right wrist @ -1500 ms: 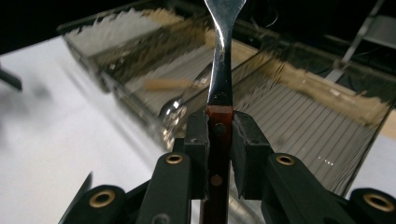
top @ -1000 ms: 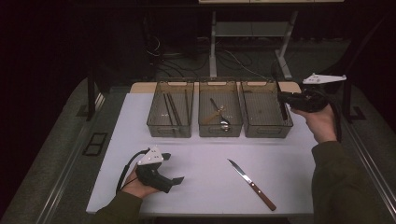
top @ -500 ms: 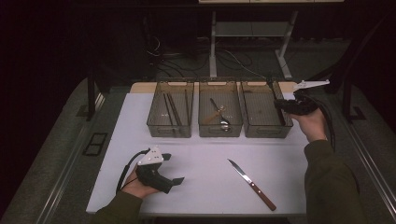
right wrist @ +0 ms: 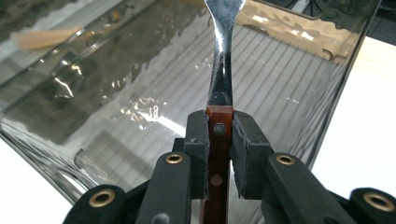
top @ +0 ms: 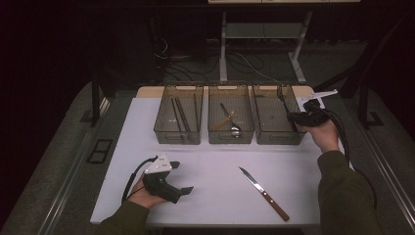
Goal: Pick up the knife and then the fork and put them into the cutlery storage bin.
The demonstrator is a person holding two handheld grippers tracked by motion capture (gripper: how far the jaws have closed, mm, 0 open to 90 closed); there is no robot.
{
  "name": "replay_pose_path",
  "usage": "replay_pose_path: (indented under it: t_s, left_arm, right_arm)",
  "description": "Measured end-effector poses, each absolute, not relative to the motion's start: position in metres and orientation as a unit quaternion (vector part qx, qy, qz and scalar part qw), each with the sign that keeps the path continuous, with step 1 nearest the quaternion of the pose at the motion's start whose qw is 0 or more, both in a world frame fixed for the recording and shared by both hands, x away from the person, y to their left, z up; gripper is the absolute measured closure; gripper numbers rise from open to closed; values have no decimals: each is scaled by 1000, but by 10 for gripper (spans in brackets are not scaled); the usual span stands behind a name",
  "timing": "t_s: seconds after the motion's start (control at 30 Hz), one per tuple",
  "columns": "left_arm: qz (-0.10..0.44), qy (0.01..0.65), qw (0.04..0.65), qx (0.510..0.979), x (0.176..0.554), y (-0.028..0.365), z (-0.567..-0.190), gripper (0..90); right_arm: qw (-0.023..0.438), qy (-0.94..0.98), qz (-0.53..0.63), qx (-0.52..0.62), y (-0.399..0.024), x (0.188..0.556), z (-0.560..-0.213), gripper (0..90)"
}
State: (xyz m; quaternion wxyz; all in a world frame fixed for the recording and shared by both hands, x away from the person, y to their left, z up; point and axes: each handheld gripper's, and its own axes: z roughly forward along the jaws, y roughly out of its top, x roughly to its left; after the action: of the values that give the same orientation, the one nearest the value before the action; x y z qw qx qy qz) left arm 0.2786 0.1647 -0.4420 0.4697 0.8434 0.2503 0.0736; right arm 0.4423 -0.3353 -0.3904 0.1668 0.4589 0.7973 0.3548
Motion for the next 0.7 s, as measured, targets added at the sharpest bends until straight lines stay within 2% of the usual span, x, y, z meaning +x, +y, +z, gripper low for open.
replay_pose_path:
  t_s: [0.13, 0.27, 0.43, 0.63, 0.7]
  left_arm:
    - [73, 250, 470, 843, 278, 164, -442, 0]
    - [73, 250, 470, 843, 278, 164, -442, 0]
    - [73, 250, 470, 843, 278, 164, -442, 0]
    - [74, 250, 470, 843, 278, 164, -442, 0]
    - [75, 250, 469, 844, 278, 164, -442, 0]
  right_arm:
    - [168, 799, 350, 459, -336, 442, -391, 752]
    - [173, 788, 368, 462, -337, 441, -387, 664]
    - [173, 777, 387, 466, -341, 437, -381, 599]
    - [166, 768, 406, 467, -346, 423, -370, 509]
    - [169, 773, 406, 458, -344, 415, -367, 510]
